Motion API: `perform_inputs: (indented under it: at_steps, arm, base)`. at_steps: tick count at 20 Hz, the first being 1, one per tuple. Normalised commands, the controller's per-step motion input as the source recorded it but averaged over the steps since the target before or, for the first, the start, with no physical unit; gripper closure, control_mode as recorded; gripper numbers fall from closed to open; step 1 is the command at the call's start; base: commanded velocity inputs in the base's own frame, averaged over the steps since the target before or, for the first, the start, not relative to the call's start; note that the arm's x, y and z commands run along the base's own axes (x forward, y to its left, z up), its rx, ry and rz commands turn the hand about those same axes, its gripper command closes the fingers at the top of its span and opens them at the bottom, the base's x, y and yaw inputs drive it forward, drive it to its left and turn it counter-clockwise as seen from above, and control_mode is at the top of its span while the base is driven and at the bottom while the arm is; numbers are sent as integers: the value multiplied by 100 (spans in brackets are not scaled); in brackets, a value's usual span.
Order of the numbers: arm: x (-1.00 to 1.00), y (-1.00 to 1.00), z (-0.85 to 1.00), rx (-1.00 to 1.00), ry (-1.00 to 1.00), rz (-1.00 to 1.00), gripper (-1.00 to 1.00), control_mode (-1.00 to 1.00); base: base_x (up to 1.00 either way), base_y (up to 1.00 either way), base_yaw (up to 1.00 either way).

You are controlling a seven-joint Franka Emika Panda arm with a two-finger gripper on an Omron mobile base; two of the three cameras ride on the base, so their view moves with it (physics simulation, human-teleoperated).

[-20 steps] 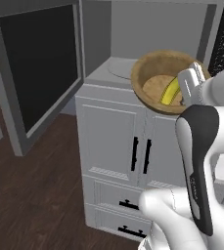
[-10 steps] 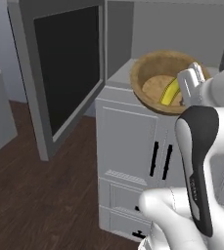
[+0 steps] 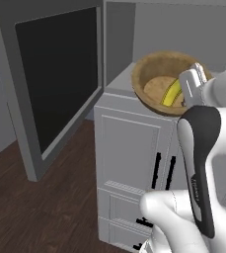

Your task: Pick the cucumber from the sink and place it in the bowl. Then pick the bowl and place it in the microwave. Then close the microwave door and press the start button.

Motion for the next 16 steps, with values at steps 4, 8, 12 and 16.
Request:
perform_inputs:
  at_steps: [4, 8, 12, 16]
  arm:
    - [48, -22, 0, 1, 0, 0, 100, -100]
    - [59, -19, 7, 0, 2, -13, 100, -100]
    - [61, -40, 0, 0, -1, -17, 100, -100]
    - [64, -41, 1, 3, 0, -10, 100, -100]
  base:
    - [0, 0, 0]
    - [0, 0, 0]
    - [0, 0, 0]
    - [0, 0, 0]
